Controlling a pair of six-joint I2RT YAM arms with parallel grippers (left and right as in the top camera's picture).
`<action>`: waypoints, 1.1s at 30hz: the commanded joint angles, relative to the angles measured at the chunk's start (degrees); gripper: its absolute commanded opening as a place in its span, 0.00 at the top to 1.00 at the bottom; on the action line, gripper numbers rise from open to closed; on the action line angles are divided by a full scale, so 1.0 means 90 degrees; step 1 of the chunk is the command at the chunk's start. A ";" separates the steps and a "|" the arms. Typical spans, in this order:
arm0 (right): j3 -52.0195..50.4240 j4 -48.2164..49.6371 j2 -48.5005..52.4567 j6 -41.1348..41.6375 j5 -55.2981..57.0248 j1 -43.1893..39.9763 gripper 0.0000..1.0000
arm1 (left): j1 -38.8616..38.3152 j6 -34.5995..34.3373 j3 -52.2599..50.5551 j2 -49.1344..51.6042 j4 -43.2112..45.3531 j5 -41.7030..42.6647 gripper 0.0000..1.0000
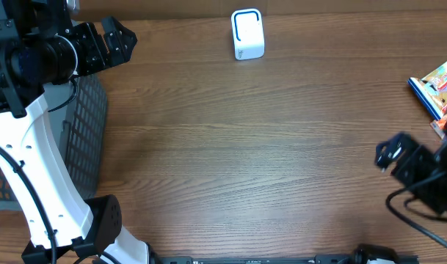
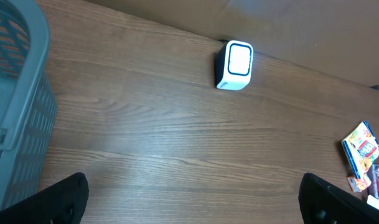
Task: Scan the item barcode
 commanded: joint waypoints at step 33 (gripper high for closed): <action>-0.5265 0.4986 -0.4146 -0.0889 -0.0192 0.0991 0.00 | 0.0029 0.0056 0.0070 -0.0027 0.0010 0.0063 0.00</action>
